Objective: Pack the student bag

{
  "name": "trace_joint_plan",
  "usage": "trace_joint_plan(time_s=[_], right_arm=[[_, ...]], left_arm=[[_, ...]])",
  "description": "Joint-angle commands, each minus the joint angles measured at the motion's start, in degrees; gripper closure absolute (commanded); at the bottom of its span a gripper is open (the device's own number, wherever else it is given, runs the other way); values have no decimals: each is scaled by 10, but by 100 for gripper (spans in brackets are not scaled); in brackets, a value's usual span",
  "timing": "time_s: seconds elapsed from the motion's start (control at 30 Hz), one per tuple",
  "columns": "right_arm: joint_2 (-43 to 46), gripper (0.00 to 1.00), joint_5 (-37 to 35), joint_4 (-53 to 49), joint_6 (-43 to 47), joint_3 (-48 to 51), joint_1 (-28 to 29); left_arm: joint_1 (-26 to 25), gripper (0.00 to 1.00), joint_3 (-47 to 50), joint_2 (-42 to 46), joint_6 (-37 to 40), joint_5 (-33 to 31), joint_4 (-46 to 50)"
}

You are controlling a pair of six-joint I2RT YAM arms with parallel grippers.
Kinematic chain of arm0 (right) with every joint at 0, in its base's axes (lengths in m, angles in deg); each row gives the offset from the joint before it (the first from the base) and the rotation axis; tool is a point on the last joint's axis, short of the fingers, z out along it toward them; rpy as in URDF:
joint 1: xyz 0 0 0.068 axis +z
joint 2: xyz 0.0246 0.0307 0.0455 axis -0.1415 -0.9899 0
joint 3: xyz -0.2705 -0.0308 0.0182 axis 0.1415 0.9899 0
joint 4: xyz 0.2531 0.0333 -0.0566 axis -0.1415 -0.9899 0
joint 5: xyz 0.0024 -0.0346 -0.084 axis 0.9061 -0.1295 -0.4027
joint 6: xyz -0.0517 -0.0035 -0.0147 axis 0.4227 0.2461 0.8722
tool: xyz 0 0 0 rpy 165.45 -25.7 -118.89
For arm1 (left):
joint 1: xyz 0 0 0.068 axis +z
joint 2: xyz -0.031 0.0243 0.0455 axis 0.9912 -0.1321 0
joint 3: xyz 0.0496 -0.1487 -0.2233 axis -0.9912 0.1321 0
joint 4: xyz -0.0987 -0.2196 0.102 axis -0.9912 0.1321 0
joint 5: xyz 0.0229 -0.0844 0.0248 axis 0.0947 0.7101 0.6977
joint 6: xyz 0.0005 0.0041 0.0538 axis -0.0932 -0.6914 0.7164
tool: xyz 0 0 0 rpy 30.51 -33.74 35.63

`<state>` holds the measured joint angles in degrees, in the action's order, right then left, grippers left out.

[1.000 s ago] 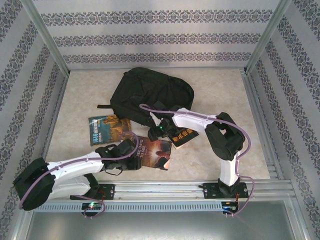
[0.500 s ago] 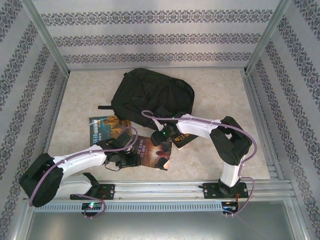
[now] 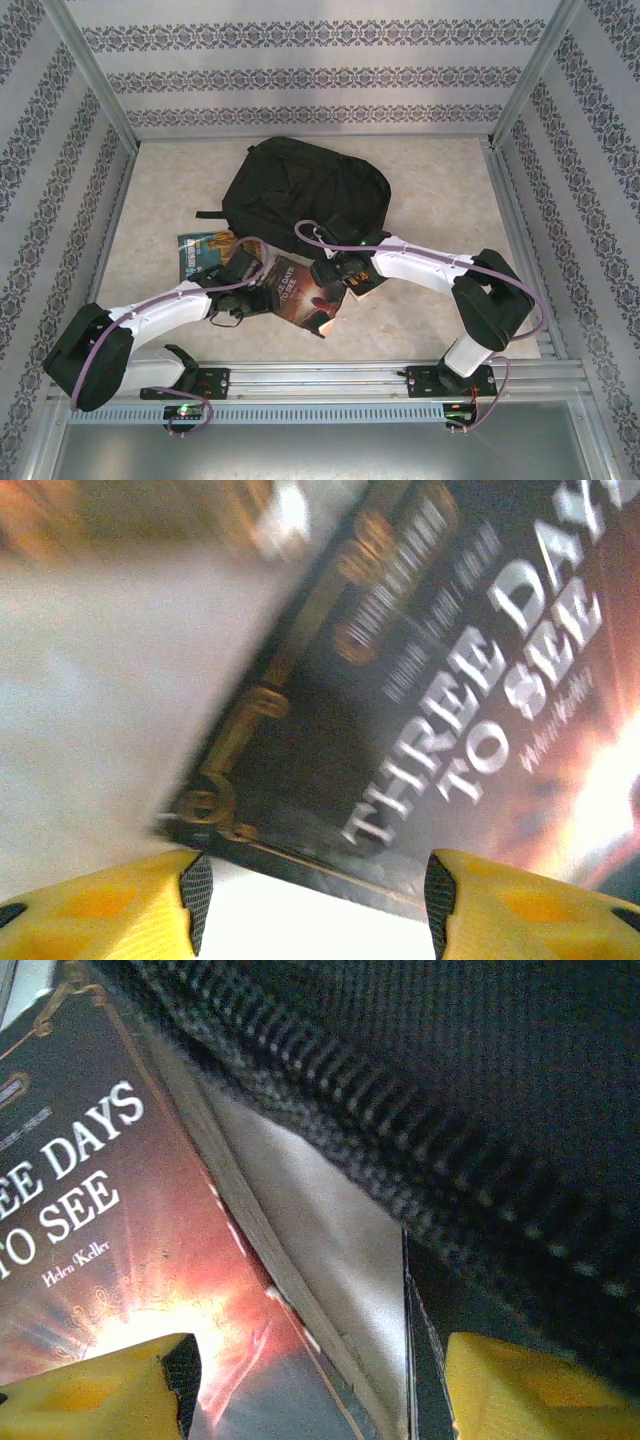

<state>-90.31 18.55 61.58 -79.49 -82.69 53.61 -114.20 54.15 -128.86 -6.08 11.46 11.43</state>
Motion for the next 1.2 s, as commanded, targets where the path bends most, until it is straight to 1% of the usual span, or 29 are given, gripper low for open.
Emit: trace_joint_plan(time_s=[0.0,0.13,0.2,0.3,0.47,0.63,0.73,0.93,1.1,1.17], right_arm=[[-15,36,21,9,10,-15,-7],[-54,40,70,1,1,-34,-8],[-71,39,77,-5,-2,-38,-9],[-82,39,74,-3,-4,-36,-11],[-94,39,58,-8,-9,-32,-9],[-102,36,37,-17,-14,-23,0],[-76,34,11,-9,-16,-4,10],[7,31,-29,53,-30,79,13],[42,30,-6,122,-40,144,18],[42,30,21,138,-42,153,22]], left_arm=[[29,40,-33,4,60,-115,-13],[53,40,-58,-2,76,-133,15],[54,40,-68,0,72,-116,15],[54,41,-66,20,31,-72,13],[53,41,-9,90,-49,-21,-12],[52,42,34,130,-86,-2,-24],[52,42,45,138,-92,-1,-28],[53,41,43,135,-83,-4,-38],[53,41,31,125,-71,0,-43],[53,40,30,120,-72,7,-51]])
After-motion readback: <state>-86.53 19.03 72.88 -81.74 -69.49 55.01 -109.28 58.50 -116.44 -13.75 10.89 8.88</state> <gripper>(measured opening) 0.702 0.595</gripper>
